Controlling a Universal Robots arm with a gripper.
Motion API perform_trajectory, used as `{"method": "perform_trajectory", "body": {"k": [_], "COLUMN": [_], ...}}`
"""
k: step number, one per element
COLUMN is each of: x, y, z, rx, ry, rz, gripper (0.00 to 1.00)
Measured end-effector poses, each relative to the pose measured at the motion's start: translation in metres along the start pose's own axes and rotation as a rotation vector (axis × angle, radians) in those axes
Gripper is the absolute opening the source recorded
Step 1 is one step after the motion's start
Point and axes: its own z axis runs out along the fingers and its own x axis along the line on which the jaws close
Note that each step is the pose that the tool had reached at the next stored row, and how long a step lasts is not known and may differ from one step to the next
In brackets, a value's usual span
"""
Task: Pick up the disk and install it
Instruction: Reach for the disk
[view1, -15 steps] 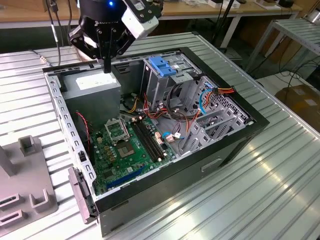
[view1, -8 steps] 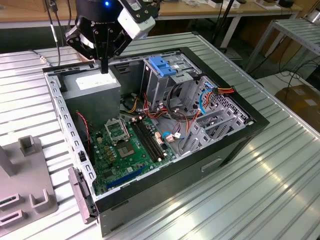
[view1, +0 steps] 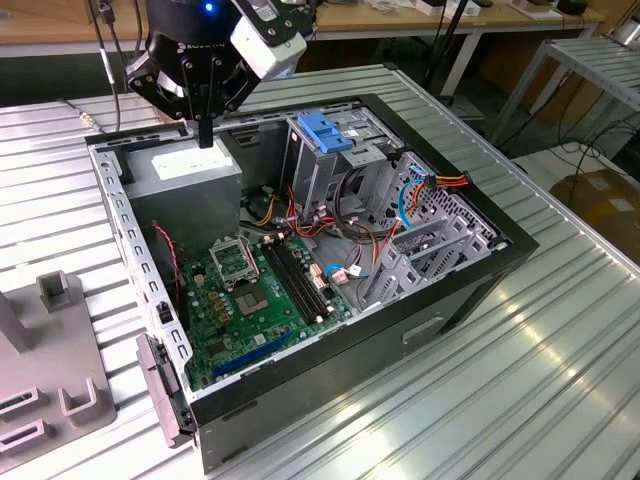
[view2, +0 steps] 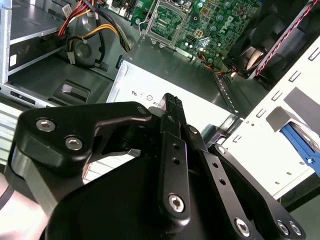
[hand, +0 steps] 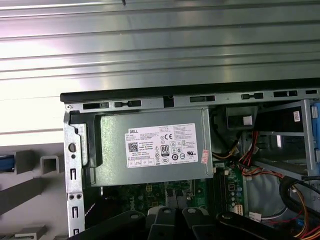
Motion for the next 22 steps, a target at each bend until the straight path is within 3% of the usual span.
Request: {"method": "perform_trajectory", "body": {"k": [22], "x": [0.0071], "y": [-0.0005], "z": [-0.0002], "rx": [0.0000], "ry": [0.0000], "rz": [0.000], "gripper": [0.11]}}
